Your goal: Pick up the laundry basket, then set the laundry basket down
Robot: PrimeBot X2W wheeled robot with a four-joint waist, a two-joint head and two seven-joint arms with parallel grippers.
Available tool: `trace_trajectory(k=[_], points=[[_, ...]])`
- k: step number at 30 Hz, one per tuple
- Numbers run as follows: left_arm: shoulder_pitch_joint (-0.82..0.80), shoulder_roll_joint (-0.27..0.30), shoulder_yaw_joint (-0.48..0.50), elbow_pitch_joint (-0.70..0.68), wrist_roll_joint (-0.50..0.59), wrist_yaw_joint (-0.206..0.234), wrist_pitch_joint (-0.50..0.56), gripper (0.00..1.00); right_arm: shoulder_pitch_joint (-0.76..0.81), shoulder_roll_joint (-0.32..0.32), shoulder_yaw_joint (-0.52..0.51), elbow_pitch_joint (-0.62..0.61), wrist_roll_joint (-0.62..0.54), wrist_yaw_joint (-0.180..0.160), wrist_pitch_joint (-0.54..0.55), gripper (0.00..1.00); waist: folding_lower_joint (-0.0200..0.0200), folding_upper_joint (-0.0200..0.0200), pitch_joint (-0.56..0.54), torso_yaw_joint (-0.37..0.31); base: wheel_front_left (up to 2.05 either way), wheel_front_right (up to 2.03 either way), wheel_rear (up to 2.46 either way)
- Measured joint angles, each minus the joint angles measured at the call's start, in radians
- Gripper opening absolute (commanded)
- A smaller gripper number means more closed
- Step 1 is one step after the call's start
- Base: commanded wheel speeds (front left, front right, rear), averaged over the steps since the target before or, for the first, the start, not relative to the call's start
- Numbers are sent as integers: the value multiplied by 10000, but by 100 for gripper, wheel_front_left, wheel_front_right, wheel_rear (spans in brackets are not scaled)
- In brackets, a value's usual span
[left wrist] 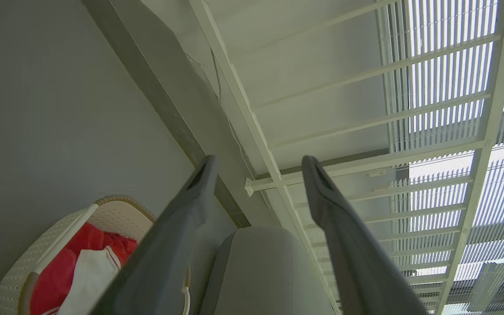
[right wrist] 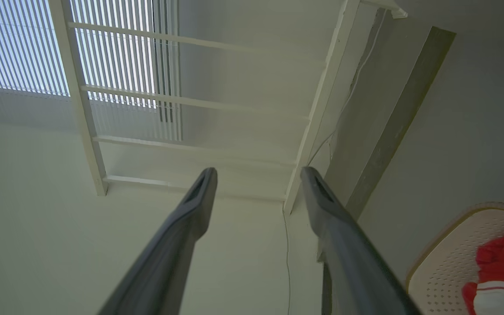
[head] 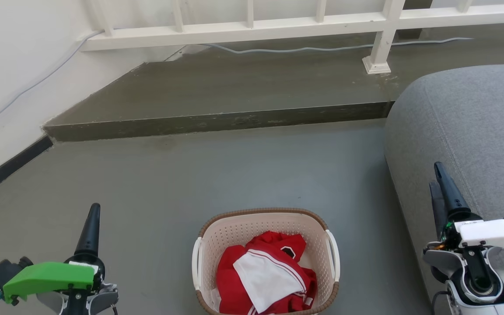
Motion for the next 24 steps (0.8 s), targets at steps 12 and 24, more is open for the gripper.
trace_trajectory(k=[12, 24], points=[[-69, 230, -132, -228, 1962, 0, -397, 100, -188, -397, 788, -63, -1659, 6, -481, 100, 0, 0, 14, -16, 0, 0, 0], [-232, 359, -364, -399, 4383, -2, -800, 100, -456, -903, 1505, -17, -4113, -82, -871, 100, 0, 0, 13, -26, 0, 0, 0]])
